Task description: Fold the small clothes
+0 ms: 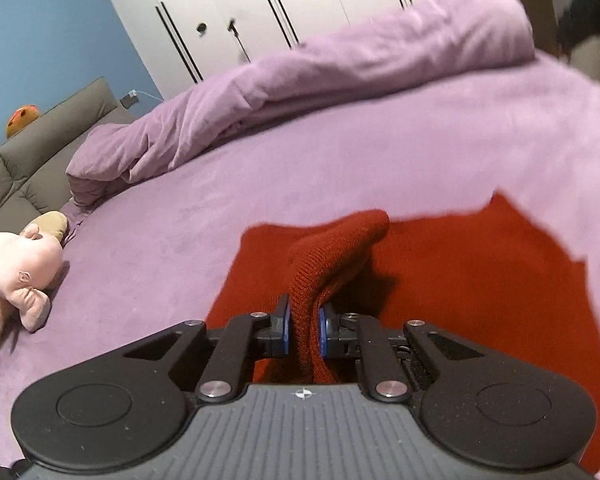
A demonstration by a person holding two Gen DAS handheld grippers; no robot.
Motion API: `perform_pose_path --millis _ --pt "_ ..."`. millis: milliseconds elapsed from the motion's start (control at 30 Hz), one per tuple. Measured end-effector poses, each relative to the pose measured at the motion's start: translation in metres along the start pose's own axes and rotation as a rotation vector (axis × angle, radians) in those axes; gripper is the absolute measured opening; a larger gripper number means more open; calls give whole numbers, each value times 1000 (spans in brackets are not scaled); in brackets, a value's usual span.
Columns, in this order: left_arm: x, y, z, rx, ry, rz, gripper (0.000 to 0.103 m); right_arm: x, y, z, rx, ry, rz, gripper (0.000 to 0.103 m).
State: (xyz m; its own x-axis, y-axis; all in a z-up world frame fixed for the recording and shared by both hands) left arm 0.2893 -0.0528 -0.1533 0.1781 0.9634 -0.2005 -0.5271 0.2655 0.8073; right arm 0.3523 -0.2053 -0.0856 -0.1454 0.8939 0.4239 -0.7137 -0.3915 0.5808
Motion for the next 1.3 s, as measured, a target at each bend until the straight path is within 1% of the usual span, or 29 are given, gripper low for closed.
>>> perform_pose_path --millis 33,100,167,200,300,400,467,533,567,600,667,700,733,800,833,900,933,1000,1033,1067,1100,1167,1200,1233,1300 --pt "0 -5 2 11 34 3 51 2 6 4 -14 28 -8 12" --pt "1 -13 7 24 88 -7 51 3 18 13 -44 104 -51 11" --pt "1 -18 9 28 112 2 51 -6 28 18 -64 171 -109 11" --pt "0 -19 9 25 115 -1 52 -14 32 19 -68 181 -133 11" --pt "-5 -22 9 23 116 -19 54 -51 39 14 -48 174 -214 12" --pt "-12 -25 7 18 78 -4 55 -84 30 -6 18 114 -242 15" --pt "-14 -23 6 17 67 -10 53 -103 28 -19 41 9 -205 25" --pt "-12 -23 6 20 78 -19 53 -114 31 -23 10 -94 -148 43" --pt "-11 -24 6 24 86 -22 53 -119 33 -24 -1 -145 -110 47" --pt "-14 -25 6 29 94 -25 54 -120 31 -26 -3 -184 -67 49" --pt "-16 -27 8 34 99 -26 54 -119 21 -29 -5 -250 6 49" --pt "-20 -27 8 35 96 -21 55 -117 17 -28 -3 -250 17 37" --pt "-22 -28 9 34 88 -12 55 -113 13 -27 3 -219 -4 15" --pt "-25 -28 10 35 71 16 56 -102 11 -20 18 -90 -89 15" --pt "-27 -28 10 35 68 27 57 -95 12 -14 4 -20 -129 14" --pt "-27 -28 10 41 77 37 58 -80 24 0 -54 132 -218 13" --pt "-28 -28 9 44 83 38 62 -76 29 5 -76 192 -262 13" --pt "-29 -29 10 44 90 39 63 -78 38 11 -102 281 -365 13" --pt "-30 -30 9 45 91 44 63 -81 40 11 -98 315 -404 13" --pt "-31 -31 10 45 92 47 63 -87 40 9 -86 336 -437 13" --pt "-31 -32 10 44 96 51 63 -92 39 7 -77 335 -451 14" --pt "-31 -33 9 44 96 56 63 -105 34 -4 -50 307 -445 18" --pt "-30 -32 9 43 91 56 63 -111 36 -8 -46 275 -436 25" --pt "-30 -31 8 42 90 55 63 -113 42 -10 -61 236 -435 34" --pt "-31 -33 10 42 95 50 63 -117 67 -10 -130 128 -418 37"
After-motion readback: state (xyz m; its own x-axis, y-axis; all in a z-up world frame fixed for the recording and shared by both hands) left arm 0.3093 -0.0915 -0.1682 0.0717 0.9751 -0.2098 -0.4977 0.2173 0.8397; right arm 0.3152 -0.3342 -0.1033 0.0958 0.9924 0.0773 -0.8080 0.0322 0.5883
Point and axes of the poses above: each gripper's, at about its wrist camera, not at the fingertips, and y roughly against the way its jaws point, x to its left, z to its top, the point moved 10 cm from there along -y, roughly the way its jaws point, and after that the axes turned 8 degrees about z, right-handed, at the moved point
